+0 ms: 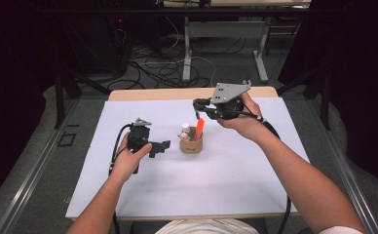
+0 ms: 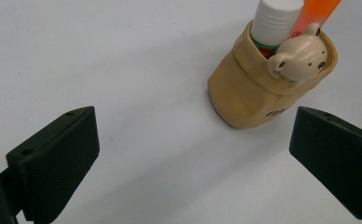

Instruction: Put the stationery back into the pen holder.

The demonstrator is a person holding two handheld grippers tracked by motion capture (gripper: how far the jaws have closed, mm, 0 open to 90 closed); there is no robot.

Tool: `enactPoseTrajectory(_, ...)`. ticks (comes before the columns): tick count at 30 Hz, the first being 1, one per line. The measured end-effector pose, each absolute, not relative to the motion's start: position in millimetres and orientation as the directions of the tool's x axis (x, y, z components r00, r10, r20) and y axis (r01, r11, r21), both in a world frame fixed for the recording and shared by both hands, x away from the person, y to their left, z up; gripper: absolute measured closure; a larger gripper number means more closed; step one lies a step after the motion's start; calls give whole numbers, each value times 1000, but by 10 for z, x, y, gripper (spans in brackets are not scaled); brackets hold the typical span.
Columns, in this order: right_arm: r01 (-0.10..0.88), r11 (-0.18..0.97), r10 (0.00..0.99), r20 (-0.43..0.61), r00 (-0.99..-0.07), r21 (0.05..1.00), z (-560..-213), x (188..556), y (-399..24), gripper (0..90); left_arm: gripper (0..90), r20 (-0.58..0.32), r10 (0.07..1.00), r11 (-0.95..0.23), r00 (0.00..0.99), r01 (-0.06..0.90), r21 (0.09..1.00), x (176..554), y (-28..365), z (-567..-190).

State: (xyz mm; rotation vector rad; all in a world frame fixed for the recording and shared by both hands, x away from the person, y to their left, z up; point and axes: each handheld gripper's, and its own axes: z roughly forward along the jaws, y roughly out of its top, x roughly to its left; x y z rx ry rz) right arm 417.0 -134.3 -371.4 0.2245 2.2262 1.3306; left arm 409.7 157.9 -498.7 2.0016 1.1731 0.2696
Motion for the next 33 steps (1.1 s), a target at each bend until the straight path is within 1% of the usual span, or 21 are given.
enactPoseTrajectory(2,-111,488,396,-333,-856,866,-3735,4167,-1326,807,14,-196,812,-265,550,646,716,4098,1580,-4987)
enactPoseTrajectory(12,-76,502,379,-299,-876,861,-3884,4179,-1265,807,14,-196,812,-265,550,646,716,4098,1583,-4987)
enactPoseTrajectory(25,9,515,378,-217,-900,857,-4217,4237,-1227,806,14,-205,811,-261,547,652,712,4113,1577,-4998)
enactPoseTrajectory(33,51,529,382,-184,-906,847,-4294,4269,-1183,791,14,-204,816,-255,541,653,714,4111,1598,-4992)
